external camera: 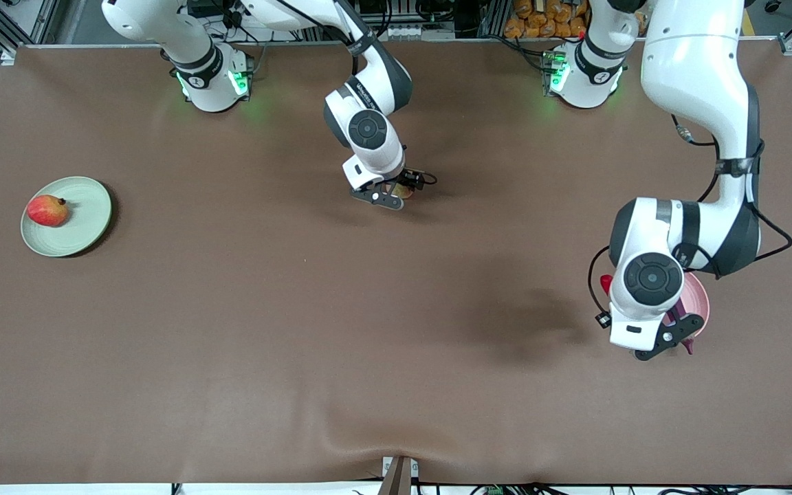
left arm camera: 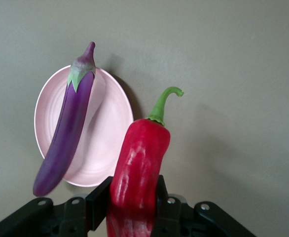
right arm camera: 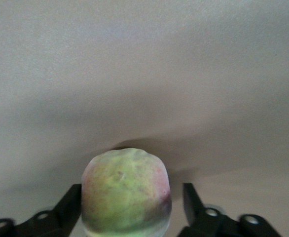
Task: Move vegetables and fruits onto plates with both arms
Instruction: 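Lower the chili onto the pink plate while the right gripper carries the peach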
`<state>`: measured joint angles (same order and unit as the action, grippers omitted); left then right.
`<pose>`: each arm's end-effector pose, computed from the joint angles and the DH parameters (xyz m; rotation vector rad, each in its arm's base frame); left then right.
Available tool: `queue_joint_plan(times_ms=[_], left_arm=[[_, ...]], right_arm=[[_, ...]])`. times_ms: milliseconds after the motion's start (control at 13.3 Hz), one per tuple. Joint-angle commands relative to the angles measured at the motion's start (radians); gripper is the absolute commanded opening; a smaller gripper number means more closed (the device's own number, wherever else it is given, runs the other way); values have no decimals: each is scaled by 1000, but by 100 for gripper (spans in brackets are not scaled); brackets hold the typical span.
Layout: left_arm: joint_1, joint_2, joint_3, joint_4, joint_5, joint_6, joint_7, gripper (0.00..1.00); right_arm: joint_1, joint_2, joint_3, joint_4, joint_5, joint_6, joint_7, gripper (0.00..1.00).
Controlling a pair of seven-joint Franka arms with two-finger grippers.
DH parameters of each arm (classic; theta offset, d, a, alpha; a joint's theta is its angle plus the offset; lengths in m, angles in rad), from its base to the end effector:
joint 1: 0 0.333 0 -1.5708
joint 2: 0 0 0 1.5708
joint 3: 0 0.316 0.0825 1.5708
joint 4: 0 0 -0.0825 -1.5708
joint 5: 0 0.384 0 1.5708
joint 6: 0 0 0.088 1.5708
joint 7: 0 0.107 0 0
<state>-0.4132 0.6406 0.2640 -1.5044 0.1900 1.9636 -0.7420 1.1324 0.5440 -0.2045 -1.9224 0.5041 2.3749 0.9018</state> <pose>0.6810 -0.1185 0.2917 -2.6989 -0.6422 0.0067 0.3632 0.5009 0.2047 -2.9938 0.4936 0.3347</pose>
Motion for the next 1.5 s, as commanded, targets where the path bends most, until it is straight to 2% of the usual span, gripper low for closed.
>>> queue_joint_plan(times_ms=[0, 225, 376, 526, 601, 827, 977, 1127, 1202, 1428], left_arm=[[11, 10, -2, -25, -1, -2, 91, 0], [36, 33, 0, -31, 5, -5, 121, 0], [63, 24, 3, -37, 5, -6, 119, 0], [71, 34, 3, -37, 9, 9, 115, 0], [74, 36, 3, -39, 26, 21, 105, 0], [86, 31, 4, -77, 42, 90, 55, 0], [97, 15, 6, -118, 42, 156, 20, 0], [99, -4, 7, -167, 42, 240, -28, 0], [99, -10, 7, -190, 46, 280, -48, 0], [100, -24, 7, -256, 141, 359, -117, 0]], right_arm=[[-11, 1, 7, -3, -29, 4, 54, 0], [-74, -39, -4, 3, -32, -58, 68, 0], [-173, -82, -13, 32, -97, -194, 54, 0], [-241, -96, -56, 100, -148, -364, -1, 0], [-252, -99, -97, 124, -150, -450, -50, 0], [-252, -142, -299, 118, -171, -622, -365, 0], [-253, -144, -428, 112, -183, -670, -521, 0], [-256, -142, -536, 76, -261, -674, -726, 0], [-279, -142, -577, 60, -301, -669, -812, 0], [-466, -133, -610, 59, -321, -663, -1135, 0]])
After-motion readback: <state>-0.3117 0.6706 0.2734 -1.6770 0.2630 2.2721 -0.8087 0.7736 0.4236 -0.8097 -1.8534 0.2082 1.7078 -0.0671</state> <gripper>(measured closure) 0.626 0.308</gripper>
